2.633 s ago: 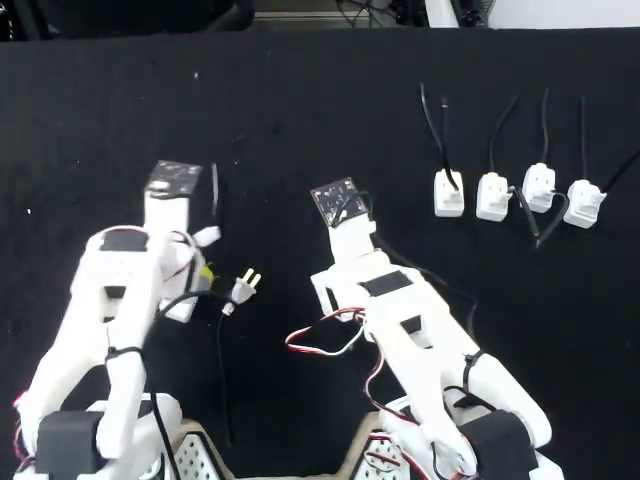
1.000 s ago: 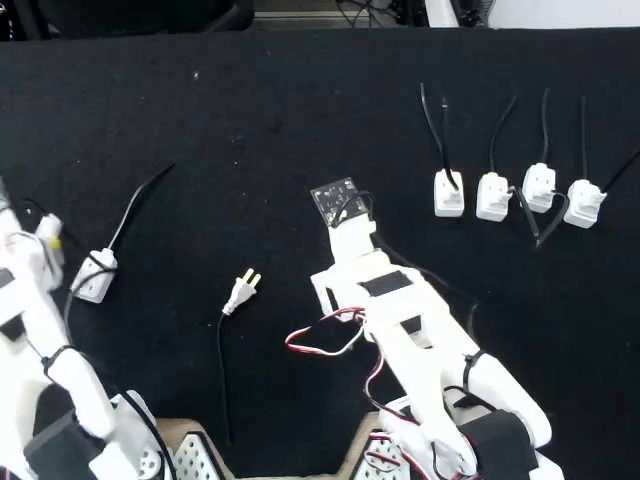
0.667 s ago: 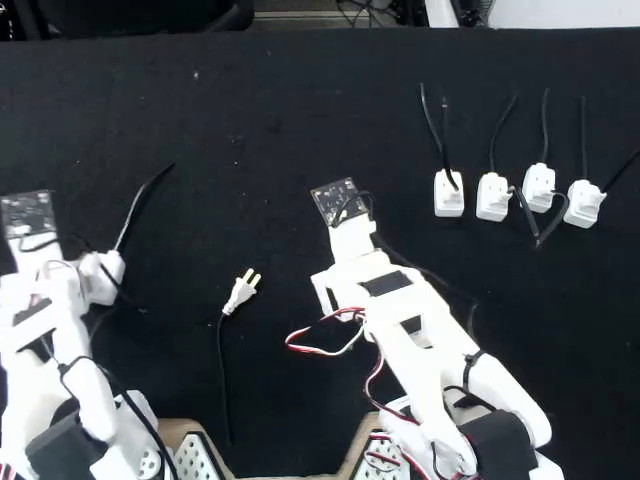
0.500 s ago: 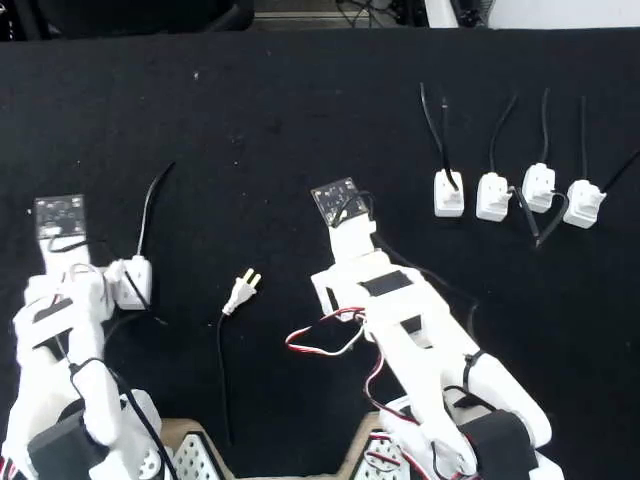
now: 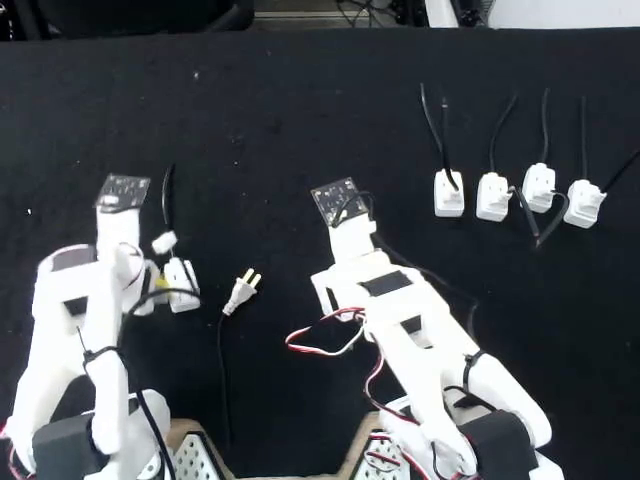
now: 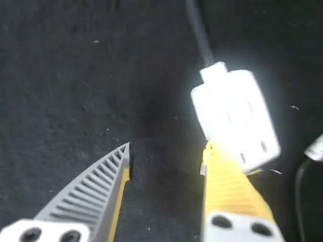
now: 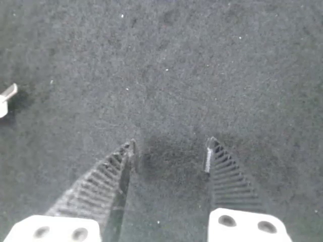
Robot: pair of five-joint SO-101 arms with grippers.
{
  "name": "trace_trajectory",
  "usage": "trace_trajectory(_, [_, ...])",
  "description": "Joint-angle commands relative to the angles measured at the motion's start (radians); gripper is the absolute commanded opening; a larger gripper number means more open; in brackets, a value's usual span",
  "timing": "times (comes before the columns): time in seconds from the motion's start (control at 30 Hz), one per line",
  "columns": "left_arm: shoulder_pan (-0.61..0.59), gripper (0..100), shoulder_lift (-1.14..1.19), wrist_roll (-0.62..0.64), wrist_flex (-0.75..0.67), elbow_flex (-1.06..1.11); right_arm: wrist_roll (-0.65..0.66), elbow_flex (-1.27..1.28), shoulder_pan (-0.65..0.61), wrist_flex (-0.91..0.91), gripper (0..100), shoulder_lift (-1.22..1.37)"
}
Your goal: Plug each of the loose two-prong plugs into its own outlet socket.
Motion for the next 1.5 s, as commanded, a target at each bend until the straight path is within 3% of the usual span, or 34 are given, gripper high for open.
trace_trajectory(0.0, [0.010,23,-0.008,-0.006,0.075,-0.220,0.002,-0.059,0.020,0.005,20.4,-0.039])
trace_trajectory(0.1, [0.007,23,0.000,0.011,0.029,-0.275,0.002,-0.059,0.020,0.005,20.4,-0.039])
trace_trajectory(0.27, [0.030,23,0.074,0.166,-0.210,-0.234,0.002,-0.059,0.020,0.005,20.4,-0.039])
trace_trajectory(0.4, [0.071,23,0.224,0.245,-0.244,-0.294,0.002,-0.059,0.020,0.005,20.4,-0.039])
trace_trajectory(0.73, [0.102,23,0.655,0.336,0.017,-0.739,0.002,-0.059,0.020,0.005,20.4,-0.039])
trace_trajectory(1.07, [-0.107,23,0.928,0.496,0.264,-1.041,0.002,-0.058,0.020,0.005,20.4,-0.039])
trace_trajectory(1.3, [-0.231,23,0.953,0.479,0.410,-1.102,0.002,-0.058,0.020,0.005,20.4,-0.039])
trace_trajectory(1.47, [-0.305,23,0.954,0.325,0.471,-1.050,0.002,-0.058,0.020,0.005,20.4,-0.039])
